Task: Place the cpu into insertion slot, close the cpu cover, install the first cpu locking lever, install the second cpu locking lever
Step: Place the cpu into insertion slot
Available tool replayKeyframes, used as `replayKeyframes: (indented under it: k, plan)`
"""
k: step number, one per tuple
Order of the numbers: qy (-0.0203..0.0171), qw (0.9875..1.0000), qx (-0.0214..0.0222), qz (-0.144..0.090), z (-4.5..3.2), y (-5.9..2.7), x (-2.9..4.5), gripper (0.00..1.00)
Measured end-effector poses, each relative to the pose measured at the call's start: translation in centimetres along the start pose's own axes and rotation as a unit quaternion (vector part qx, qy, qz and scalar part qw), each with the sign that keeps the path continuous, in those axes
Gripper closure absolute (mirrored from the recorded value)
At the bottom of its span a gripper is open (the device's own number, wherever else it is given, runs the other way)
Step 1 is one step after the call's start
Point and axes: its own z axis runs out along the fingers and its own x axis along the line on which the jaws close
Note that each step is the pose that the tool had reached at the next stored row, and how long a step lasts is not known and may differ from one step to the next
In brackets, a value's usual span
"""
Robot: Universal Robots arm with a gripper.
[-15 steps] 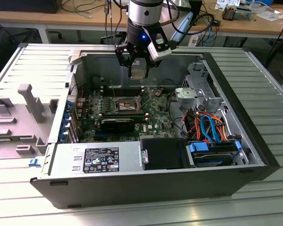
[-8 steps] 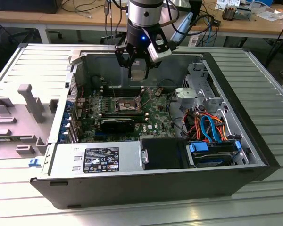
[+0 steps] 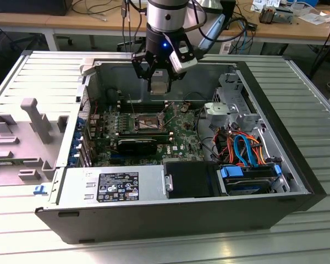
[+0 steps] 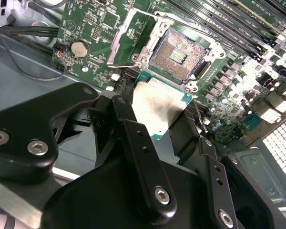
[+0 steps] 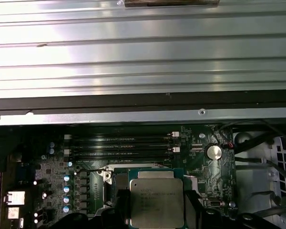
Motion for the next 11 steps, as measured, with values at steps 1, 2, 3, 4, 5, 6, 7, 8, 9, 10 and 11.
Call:
replayKeyframes:
  k: [1, 2, 3, 4, 5, 6, 7, 8, 9, 10, 11]
  plan:
    - [0.0000, 1.0000, 0.0000, 0.000, 0.01, 0.00, 0.06, 0.45]
    - [0.0000, 1.0000, 0.0000, 0.000, 0.03, -0.01, 0.11, 0.45]
    - [0.0000, 1.0000, 0.0000, 0.000, 0.04, -0.01, 0.13, 0.45]
    - [0.0000, 1.0000, 0.0000, 0.000, 0.07, -0.02, 0.17, 0.45]
    - [0.0000, 1.0000, 0.0000, 0.000, 0.10, -0.05, 0.20, 0.45]
    - [0.0000, 1.0000, -0.0001, 0.000, 0.15, -0.10, 0.24, 0.45]
    - [0.0000, 1.0000, -0.0001, 0.000, 0.18, -0.17, 0.26, 0.45]
    - [0.0000, 1.0000, 0.0000, 0.000, 0.20, -0.22, 0.28, 0.45]
    - [0.0000, 1.0000, 0.0000, 0.000, 0.22, -0.26, 0.28, 0.45]
    - [0.0001, 1.0000, 0.0000, -0.001, 0.24, -0.31, 0.29, 0.45]
    - [0.0001, 1.0000, 0.0000, -0.001, 0.26, -0.37, 0.31, 0.45]
